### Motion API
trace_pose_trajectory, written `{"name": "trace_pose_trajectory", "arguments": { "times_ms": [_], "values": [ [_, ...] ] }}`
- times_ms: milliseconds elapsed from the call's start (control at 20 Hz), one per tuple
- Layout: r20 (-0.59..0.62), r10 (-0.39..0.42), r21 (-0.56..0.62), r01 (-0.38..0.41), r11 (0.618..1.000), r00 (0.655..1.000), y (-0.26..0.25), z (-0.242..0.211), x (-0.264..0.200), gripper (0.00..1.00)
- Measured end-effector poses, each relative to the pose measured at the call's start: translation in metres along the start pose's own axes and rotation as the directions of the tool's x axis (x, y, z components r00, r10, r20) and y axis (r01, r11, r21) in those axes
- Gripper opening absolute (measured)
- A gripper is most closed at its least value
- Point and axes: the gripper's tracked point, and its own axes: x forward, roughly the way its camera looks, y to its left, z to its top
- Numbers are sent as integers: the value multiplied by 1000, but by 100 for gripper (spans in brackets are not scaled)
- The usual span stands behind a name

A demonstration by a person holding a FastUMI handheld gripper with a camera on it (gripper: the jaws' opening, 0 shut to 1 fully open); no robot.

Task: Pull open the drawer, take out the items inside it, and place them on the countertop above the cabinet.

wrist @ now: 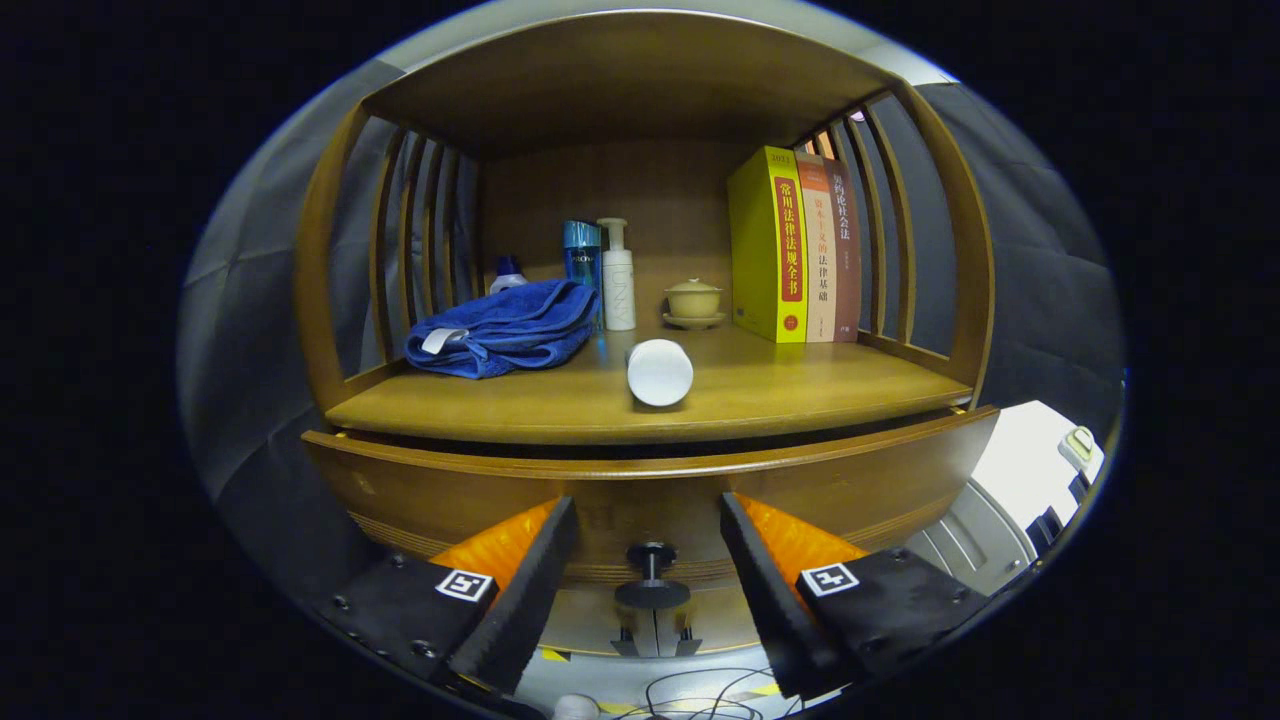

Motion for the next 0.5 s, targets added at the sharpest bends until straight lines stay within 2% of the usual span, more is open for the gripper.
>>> {"name": "trace_pose_trajectory", "arguments": {
  "times_ms": [500],
  "values": [
    [16,-15,-20,15,1000,1000,0,-2,19,97]
  ]
}}
